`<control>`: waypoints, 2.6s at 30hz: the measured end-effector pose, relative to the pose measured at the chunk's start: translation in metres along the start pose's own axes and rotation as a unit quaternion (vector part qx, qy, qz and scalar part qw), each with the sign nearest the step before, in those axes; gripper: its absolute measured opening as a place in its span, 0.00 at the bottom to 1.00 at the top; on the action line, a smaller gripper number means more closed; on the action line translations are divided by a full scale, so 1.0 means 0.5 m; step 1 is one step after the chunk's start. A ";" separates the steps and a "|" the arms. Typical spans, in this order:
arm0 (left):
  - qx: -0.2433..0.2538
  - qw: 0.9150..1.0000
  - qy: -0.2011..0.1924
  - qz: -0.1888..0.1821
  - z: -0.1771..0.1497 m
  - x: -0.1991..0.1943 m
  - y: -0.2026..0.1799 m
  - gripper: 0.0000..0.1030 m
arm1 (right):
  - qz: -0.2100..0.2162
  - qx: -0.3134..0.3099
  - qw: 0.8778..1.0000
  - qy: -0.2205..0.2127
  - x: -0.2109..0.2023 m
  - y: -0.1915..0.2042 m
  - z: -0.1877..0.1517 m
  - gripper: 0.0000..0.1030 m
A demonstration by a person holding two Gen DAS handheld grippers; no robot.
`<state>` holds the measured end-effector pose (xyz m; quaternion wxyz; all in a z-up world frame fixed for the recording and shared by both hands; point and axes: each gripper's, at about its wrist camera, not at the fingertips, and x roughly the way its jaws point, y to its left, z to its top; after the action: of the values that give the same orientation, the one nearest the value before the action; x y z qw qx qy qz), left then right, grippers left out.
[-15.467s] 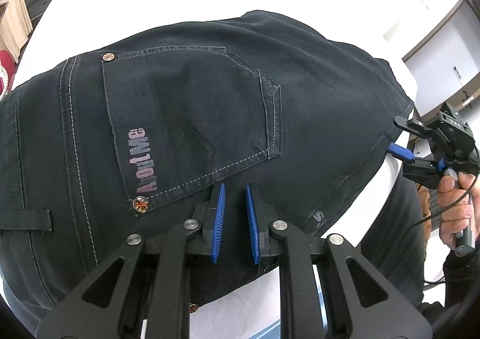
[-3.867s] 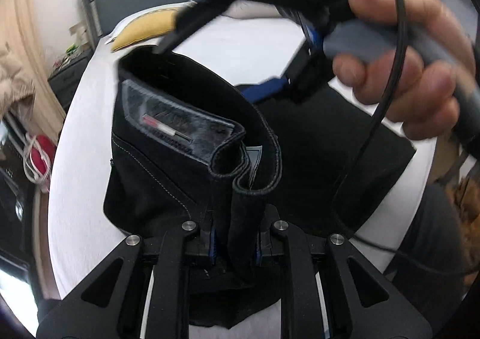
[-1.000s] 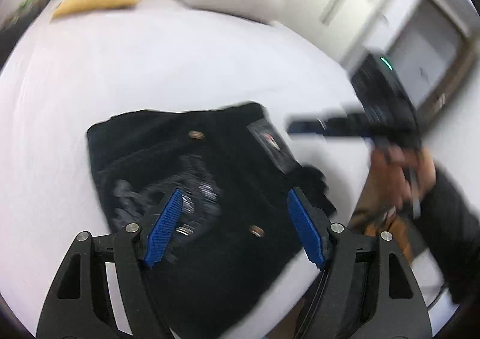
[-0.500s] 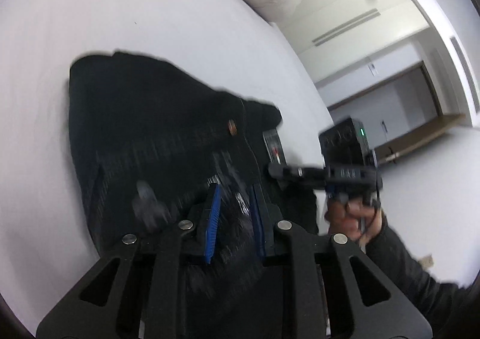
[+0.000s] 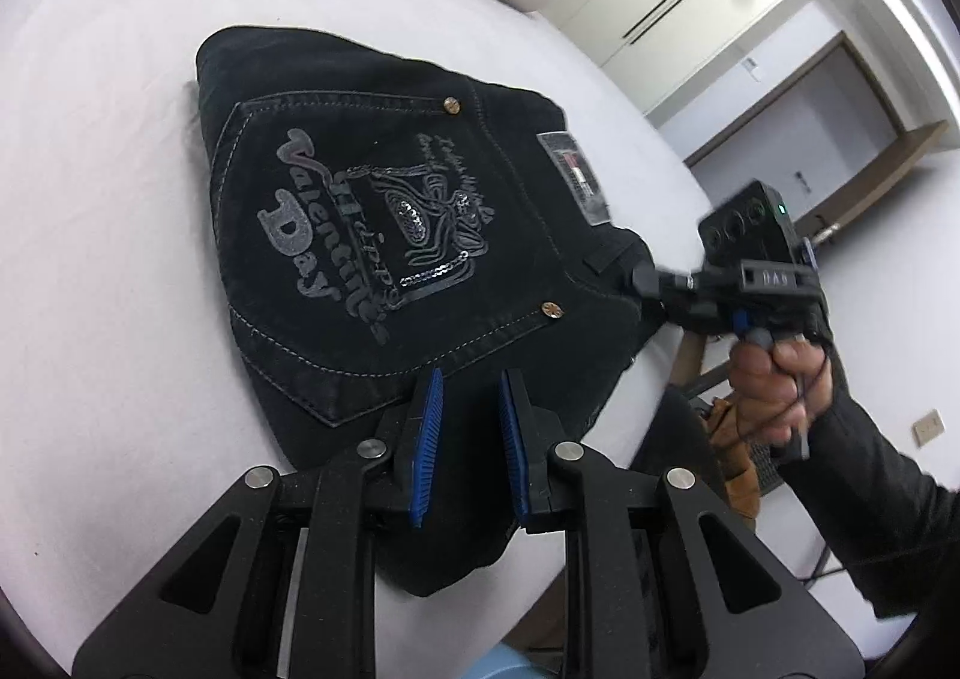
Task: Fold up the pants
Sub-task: 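Lower the folded jeans bundle onto the bed with both grippers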
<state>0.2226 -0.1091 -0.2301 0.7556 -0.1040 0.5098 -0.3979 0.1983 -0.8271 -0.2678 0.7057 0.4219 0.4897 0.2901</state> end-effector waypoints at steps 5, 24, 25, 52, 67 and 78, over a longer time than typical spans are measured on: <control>0.015 0.999 0.004 0.028 0.005 0.024 -0.020 0.18 | -0.004 0.008 1.000 -0.011 0.005 -0.025 -0.013 0.00; -0.114 0.987 -0.051 0.104 0.081 -0.090 0.055 0.97 | -0.145 -0.034 0.989 0.013 0.003 0.025 0.150 0.73; -0.125 0.987 -0.037 0.096 0.085 -0.071 0.062 0.97 | -0.142 -0.033 0.989 0.014 0.008 0.021 0.157 0.73; -0.022 0.986 0.039 0.162 0.183 0.048 -0.046 0.19 | -0.258 -0.139 0.956 0.001 0.096 0.217 0.136 0.20; -0.016 0.972 -0.031 0.234 0.265 -0.115 0.062 0.19 | -0.221 -0.189 0.957 0.007 0.294 0.362 0.266 0.19; -0.033 0.964 -0.023 0.262 0.333 -0.142 0.261 0.19 | -0.208 -0.165 0.964 0.023 0.454 0.336 0.394 0.19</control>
<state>0.4174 -0.0138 -0.1782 0.8410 -0.0007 0.5147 -0.1669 0.4634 -0.6216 -0.1890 0.7991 0.1817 0.5278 0.2233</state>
